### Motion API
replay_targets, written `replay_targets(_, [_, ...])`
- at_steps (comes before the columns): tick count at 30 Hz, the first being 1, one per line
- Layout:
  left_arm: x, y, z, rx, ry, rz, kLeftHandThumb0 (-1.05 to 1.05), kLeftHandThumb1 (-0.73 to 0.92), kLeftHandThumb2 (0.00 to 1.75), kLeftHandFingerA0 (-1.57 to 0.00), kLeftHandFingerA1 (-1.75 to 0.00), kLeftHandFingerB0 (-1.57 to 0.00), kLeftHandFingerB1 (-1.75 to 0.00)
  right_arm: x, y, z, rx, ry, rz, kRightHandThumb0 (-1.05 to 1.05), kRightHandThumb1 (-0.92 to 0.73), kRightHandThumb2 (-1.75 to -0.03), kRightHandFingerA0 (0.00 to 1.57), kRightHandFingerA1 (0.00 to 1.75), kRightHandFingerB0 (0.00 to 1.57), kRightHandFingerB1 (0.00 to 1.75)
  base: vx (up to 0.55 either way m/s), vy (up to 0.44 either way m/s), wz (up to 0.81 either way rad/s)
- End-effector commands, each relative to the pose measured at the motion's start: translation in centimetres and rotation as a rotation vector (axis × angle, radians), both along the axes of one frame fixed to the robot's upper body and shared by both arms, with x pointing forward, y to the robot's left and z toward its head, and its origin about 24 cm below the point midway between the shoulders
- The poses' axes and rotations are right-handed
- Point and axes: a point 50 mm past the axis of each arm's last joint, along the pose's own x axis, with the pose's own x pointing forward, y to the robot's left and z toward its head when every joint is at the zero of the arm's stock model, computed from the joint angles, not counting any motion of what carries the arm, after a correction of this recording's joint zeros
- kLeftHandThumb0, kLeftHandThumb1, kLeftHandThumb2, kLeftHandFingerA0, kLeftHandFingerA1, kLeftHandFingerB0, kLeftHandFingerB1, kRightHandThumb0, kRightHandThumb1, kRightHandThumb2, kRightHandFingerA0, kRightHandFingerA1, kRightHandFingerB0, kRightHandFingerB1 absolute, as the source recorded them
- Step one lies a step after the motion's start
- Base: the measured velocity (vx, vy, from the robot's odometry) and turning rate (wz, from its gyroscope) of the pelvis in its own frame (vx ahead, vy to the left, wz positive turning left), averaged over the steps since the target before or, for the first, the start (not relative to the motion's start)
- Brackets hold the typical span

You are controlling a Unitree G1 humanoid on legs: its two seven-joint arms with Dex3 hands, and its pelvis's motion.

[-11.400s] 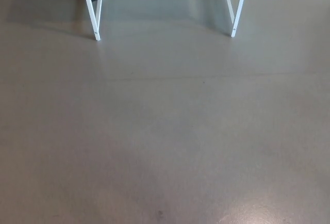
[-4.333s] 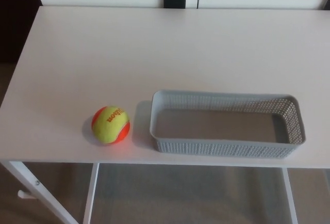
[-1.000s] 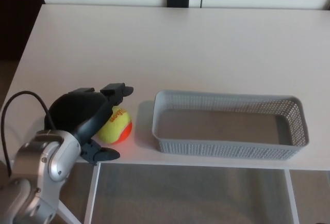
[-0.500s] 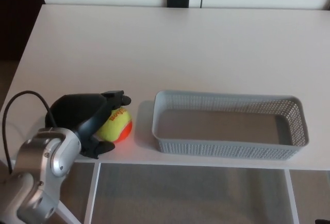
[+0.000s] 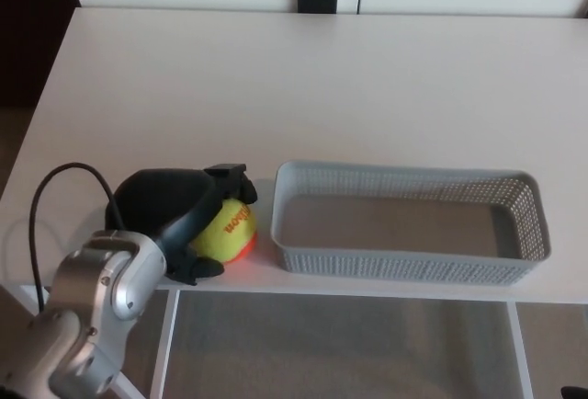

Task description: The robot walk towards a table in front and uses its left hand to pickup a tennis ball on the left side and put it in a container on the right hand side

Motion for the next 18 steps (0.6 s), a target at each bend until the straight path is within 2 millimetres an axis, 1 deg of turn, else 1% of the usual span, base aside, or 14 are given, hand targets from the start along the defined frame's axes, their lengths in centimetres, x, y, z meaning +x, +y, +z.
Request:
replay_targets(1, [-0.1, 0.3, -0.2, 0.007, -0.006, 0.014, -0.19, 0.70, 0.55, -0.53, -1.59, -0.57, -1.00, 0.1, -0.5, 0.3, -0.010, -0.007, -0.005, -0.43, -0.60, -0.58, 0.49, 0.41, 0.36, 0.35, 0.00, 0.000, 0.00])
replay_targets(2, [0.0, 0.3, 0.1, -0.027, -0.008, 0.023, -0.18, 0.72, 0.57, -0.55, -1.57, -0.65, -0.92, 0.1, -0.5, 0.3, -0.009, -0.006, -0.006, -0.44, -0.60, -0.58, 0.49, 0.41, 0.36, 0.35, 0.00, 0.000, 0.00])
replay_targets(3, [0.2, 0.3, 0.6, -0.087, -0.014, 0.036, -0.30, 0.66, 0.62, -0.66, -1.48, -0.63, -0.95, 0.1, -0.5, 0.3, -0.005, -0.005, -0.007, -0.44, -0.60, -0.58, 0.49, 0.41, 0.36, 0.35, 0.00, 0.000, 0.00])
replay_targets(6, [0.2, 0.3, 0.7, -0.103, -0.018, 0.039, -0.30, 0.66, 0.62, -0.66, -1.48, -0.63, -0.95, 0.1, -0.5, 0.3, -0.003, -0.007, -0.007, -0.44, -0.60, -0.58, 0.49, 0.41, 0.36, 0.35, 0.00, 0.000, 0.00])
replay_targets(7, [0.4, 0.3, 2.1, -0.151, -0.046, 0.044, -0.15, 0.75, 0.58, -0.58, -1.58, -0.60, -1.07, 0.2, -0.5, 0.3, -0.002, -0.007, -0.008, -0.45, -0.60, -0.58, 0.49, 0.41, 0.36, 0.35, 0.00, 0.000, 0.00])
replay_targets(8, [0.5, 0.3, 2.8, -0.171, -0.058, 0.045, -0.15, 0.75, 0.58, -0.58, -1.58, -0.60, -1.07, 0.2, -0.5, 0.3, -0.002, -0.008, -0.008, -0.45, -0.60, -0.58, 0.49, 0.41, 0.36, 0.35, 0.00, 0.000, 0.00])
replay_targets(10, [0.5, 0.3, 2.8, -0.173, -0.057, 0.046, -0.15, 0.75, 0.58, -0.58, -1.58, -0.60, -1.07, 0.2, -0.5, 0.3, -0.002, -0.008, -0.008, -0.45, -0.60, -0.58, 0.49, 0.41, 0.36, 0.35, 0.00, 0.000, 0.00])
replay_targets(11, [0.9, 0.1, 4.7, -0.241, -0.114, 0.054, -0.15, 0.76, 0.60, -0.64, -1.58, -0.59, -1.08, 0.3, -0.6, 0.4, -0.012, -0.011, -0.001, -0.46, -0.60, -0.58, 0.48, 0.41, 0.35, 0.35, 0.00, 0.000, 0.00])
replay_targets(12, [1.1, 0.1, 5.9, -0.273, -0.147, 0.054, -0.15, 0.79, 0.59, -0.64, -1.61, -0.57, -1.12, 0.4, -0.6, 0.5, -0.020, -0.012, 0.006, -0.47, -0.60, -0.58, 0.48, 0.41, 0.35, 0.35, 0.00, 0.000, 0.00])
replay_targets(13, [1.1, 0.1, 6.3, -0.276, -0.157, 0.051, -0.15, 0.79, 0.59, -0.64, -1.61, -0.57, -1.12, 0.5, -0.6, 0.5, -0.026, -0.010, 0.010, -0.47, -0.60, -0.58, 0.48, 0.41, 0.35, 0.35, 0.00, 0.000, 0.00])
replay_targets(15, [1.1, 0.1, 6.4, -0.278, -0.158, 0.051, -0.15, 0.79, 0.59, -0.64, -1.61, -0.57, -1.12, 0.5, -0.6, 0.5, -0.027, -0.010, 0.011, -0.47, -0.60, -0.58, 0.48, 0.41, 0.35, 0.35, 0.00, 0.000, 0.00])
replay_targets(16, [1.2, -0.2, 7.8, -0.300, -0.208, 0.046, -0.10, 0.79, 0.57, -0.67, -1.66, -0.63, -1.19, 0.5, -0.6, 0.5, -0.024, -0.008, 0.008, -0.45, -0.61, -0.58, 0.49, 0.41, 0.35, 0.35, 0.00, 0.000, 0.00])
replay_targets(17, [1.1, -0.5, 9.9, -0.334, -0.282, 0.039, -0.10, 0.79, 0.57, -0.67, -1.66, -0.63, -1.19, 0.6, -0.5, 0.4, -0.018, -0.006, 0.003, -0.45, -0.61, -0.58, 0.49, 0.41, 0.35, 0.35, 0.00, 0.000, 0.00])
replay_targets(18, [1.1, -0.5, 9.9, -0.335, -0.282, 0.040, -0.10, 0.79, 0.57, -0.67, -1.66, -0.63, -1.19, 0.6, -0.5, 0.4, -0.018, -0.006, 0.003, -0.45, -0.61, -0.58, 0.49, 0.41, 0.35, 0.35, 0.00, 0.000, 0.00])
